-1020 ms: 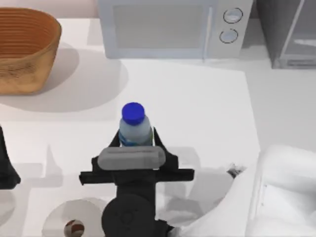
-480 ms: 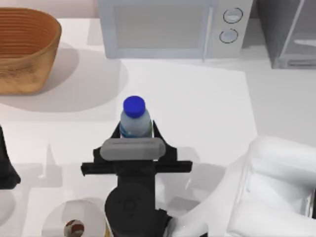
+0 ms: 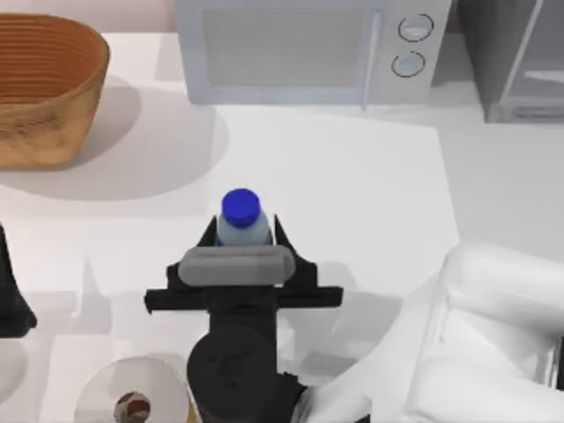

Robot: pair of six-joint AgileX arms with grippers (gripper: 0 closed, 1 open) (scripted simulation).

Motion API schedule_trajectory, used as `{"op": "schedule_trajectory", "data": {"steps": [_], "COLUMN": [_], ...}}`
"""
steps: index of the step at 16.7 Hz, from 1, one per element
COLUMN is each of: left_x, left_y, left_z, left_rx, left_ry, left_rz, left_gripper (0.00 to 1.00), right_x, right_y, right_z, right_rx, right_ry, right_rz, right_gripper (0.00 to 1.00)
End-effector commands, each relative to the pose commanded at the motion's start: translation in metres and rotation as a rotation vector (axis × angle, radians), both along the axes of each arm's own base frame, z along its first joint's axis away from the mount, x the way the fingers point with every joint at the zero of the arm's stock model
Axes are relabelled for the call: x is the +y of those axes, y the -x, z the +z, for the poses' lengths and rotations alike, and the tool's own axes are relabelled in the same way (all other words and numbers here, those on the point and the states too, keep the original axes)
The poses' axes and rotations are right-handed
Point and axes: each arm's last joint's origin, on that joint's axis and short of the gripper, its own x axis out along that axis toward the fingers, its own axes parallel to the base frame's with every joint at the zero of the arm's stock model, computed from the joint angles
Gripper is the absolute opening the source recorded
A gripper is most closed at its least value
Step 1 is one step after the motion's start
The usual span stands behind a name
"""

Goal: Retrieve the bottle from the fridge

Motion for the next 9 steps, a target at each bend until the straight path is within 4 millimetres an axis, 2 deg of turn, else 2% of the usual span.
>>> {"op": "schedule_trajectory", "data": {"steps": [3,9], "left_x": [0.0000,0.0000], "left_y": [0.0000,0.0000], "left_z": [0.0000,0.0000], "left_rx": [0.000,0.000], "left_ry": [0.000,0.000], "left_rz": [0.000,0.000], "left_gripper": [1.00,1.00], "right_x": [0.0000,0.0000], "right_y": [0.0000,0.0000], "right_z": [0.0000,0.0000], "right_rx": [0.000,0.000], "right_ry": [0.000,0.000], "right_rz": [0.000,0.000], "right_gripper": [0.98,1.00]}}
